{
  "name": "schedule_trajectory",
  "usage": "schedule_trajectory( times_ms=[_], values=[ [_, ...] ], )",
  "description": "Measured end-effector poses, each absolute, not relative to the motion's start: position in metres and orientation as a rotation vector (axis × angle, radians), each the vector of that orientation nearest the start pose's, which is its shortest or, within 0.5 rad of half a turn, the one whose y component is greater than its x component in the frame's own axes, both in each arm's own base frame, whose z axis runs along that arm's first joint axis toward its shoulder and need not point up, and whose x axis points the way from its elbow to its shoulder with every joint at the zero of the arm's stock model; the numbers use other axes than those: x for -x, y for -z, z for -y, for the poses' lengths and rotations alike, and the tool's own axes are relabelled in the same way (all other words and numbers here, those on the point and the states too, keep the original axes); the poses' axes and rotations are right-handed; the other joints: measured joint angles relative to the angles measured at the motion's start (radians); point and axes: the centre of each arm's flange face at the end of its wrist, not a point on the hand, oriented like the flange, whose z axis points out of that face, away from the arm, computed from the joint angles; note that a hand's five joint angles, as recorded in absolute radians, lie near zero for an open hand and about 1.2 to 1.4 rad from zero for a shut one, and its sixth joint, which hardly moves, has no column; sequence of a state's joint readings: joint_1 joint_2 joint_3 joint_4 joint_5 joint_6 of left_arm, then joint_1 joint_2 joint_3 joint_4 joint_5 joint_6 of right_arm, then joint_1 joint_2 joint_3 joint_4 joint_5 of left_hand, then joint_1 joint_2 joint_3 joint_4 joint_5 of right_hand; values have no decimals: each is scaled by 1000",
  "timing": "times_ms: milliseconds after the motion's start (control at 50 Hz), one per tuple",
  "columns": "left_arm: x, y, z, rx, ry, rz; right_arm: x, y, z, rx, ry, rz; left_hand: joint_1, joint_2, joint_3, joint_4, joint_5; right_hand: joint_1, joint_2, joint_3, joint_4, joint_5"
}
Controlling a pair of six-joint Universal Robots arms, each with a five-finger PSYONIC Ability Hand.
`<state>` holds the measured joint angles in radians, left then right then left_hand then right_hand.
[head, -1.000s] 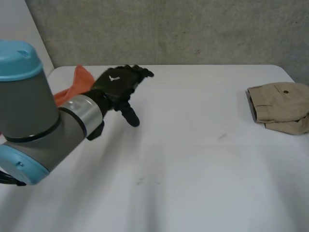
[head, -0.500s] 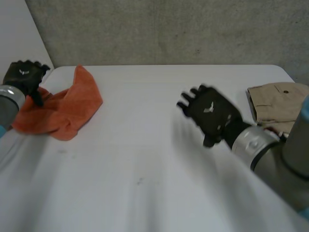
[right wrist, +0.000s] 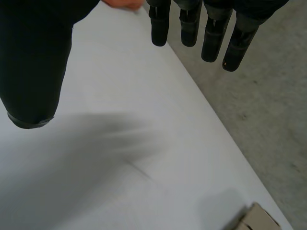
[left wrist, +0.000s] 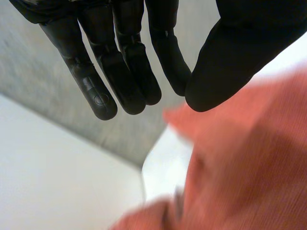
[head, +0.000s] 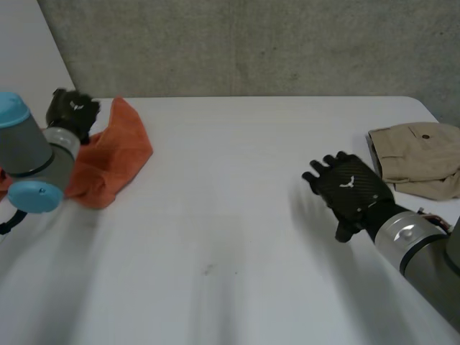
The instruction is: Fold the laundry.
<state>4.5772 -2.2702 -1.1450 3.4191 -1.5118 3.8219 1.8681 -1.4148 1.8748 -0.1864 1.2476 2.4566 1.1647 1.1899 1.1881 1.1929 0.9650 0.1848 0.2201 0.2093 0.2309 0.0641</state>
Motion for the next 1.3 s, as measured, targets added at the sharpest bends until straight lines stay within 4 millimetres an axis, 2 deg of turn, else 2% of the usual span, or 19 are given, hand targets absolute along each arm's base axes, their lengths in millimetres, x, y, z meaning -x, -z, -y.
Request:
schedule_trajectory(
  times_ms=[160, 240, 260, 280, 300, 440, 540, 640, 700, 740, 780, 800, 960, 1120, 1180, 1200, 1240, 1280, 1300],
  values=[
    [267, -242, 331, -897, 2315, -2096, -225, -195, 244, 1365, 1951, -2111, 0, 1, 1, 4, 0, 0, 0, 0, 0, 0],
    [277, -245, 313, -939, 2350, -2149, -224, -195, 246, 1358, 1955, -2125, -47, -59, -53, -54, -28, 0, 0, 0, 0, 0],
    [284, -242, 298, -985, 2359, -2198, -222, -195, 247, 1351, 1958, -2140, -563, -527, -498, -511, -458, 0, 0, 0, 0, 0],
    [284, -241, 297, -991, 2355, -2203, -222, -195, 247, 1351, 1957, -2142, -563, -527, -498, -511, -458, 0, 0, 0, 0, 0],
    [285, -235, 297, -1004, 2332, -2211, -222, -194, 246, 1350, 1954, -2146, -852, -784, -774, -791, -739, 0, 0, 0, 0, 0],
    [260, -200, 332, -1045, 2085, -2089, -221, -191, 244, 1354, 1936, -2154, -966, -984, -977, -987, -917, 0, 0, 0, 0, 0],
    [214, -159, 375, -1082, 1768, -1961, -221, -190, 243, 1357, 1928, -2152, -966, -984, -977, -987, -917, 0, 0, 0, 0, 0],
    [176, -129, 407, -1052, 1596, -1932, -222, -190, 243, 1358, 1926, -2151, -948, -971, -966, -974, -912, 0, 0, 0, 0, 0],
    [163, -117, 420, -1023, 1560, -1938, -222, -189, 243, 1358, 1923, -2153, -757, -797, -810, -811, -758, 0, 0, 0, 0, 0],
    [160, -115, 422, -1017, 1556, -1942, -221, -189, 242, 1358, 1922, -2154, -757, -797, -810, -811, -758, 0, 0, 0, 0, 0],
    [158, -110, 428, -1006, 1557, -1947, -221, -188, 243, 1357, 1921, -2158, -174, -253, -255, -254, -212, 0, 0, 0, 0, 0],
    [158, -109, 430, -1004, 1559, -1948, -220, -188, 243, 1356, 1922, -2161, -71, -131, -135, -131, -91, 0, 0, 0, 0, 0],
    [182, -127, 424, -974, 1649, -1929, -214, -189, 249, 1335, 1937, -2186, -35, -5, -12, 0, 1, 0, 0, 0, 0, 0],
    [248, -196, 365, -896, 1995, -2001, -207, -194, 259, 1302, 1974, -2213, -35, 0, -6, 3, 1, 0, 0, 0, 0, 0],
    [287, -225, 306, -920, 2198, -2116, -202, -197, 265, 1278, 2000, -2232, -35, 0, -6, 3, 1, 0, 0, 0, 0, 0],
    [287, -225, 306, -920, 2198, -2116, -202, -197, 265, 1278, 2000, -2232, -35, 0, -6, 3, 1, 0, 0, 0, 0, 0],
    [312, -229, 260, -1019, 2266, -2225, -200, -199, 269, 1256, 2016, -2245, -35, 0, -6, 3, 1, 0, 0, 0, 0, 0],
    [317, -227, 247, -1059, 2271, -2256, -200, -200, 269, 1250, 2020, -2247, -35, 0, -6, 3, 1, 0, 0, 0, 0, 0],
    [330, -220, 212, -1194, 2242, -2342, -199, -201, 271, 1238, 2026, -2251, -219, -184, -188, -163, -157, 0, 0, 0, 0, 0]
  ],
)
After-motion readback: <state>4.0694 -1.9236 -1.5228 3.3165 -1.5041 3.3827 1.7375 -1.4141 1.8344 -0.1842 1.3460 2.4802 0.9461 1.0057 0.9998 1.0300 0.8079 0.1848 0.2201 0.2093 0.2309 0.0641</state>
